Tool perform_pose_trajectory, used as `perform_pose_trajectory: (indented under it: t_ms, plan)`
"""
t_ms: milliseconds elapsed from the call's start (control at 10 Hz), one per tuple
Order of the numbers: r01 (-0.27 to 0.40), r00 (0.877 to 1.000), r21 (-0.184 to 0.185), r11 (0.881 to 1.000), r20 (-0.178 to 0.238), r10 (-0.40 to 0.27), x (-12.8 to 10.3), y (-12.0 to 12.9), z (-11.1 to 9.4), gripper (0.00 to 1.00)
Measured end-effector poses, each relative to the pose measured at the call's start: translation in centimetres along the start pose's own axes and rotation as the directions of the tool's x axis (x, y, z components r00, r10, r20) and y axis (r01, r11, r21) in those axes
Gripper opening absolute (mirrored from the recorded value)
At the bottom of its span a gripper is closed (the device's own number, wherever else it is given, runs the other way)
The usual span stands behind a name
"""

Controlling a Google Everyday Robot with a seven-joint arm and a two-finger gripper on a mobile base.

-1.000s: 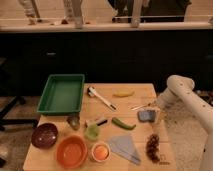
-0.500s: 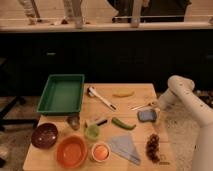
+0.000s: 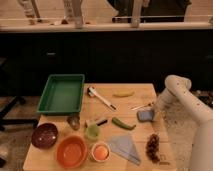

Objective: Wipe red bowl with sponge

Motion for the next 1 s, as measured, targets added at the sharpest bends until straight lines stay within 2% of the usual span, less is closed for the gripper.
perform_pose_trajectory:
  t_ms: [200,300,700,1000]
  plan:
    - [0.002,1.000,0.024,1.000,0.005,-0.002,-0.3,0.3,-1.3,0.06]
    - [0.009,1.000,0.039,0.999,0.008,-0.009,-0.8,0.5,-2.3,0.01]
    - [0.067,0.997,0.104,0.992,0.021,-0.069,-3.2,1.7,-6.9,0.00]
    - [0.119,0.992,0.134,0.984,0.023,-0.123,-5.1,3.0,-9.0,0.00]
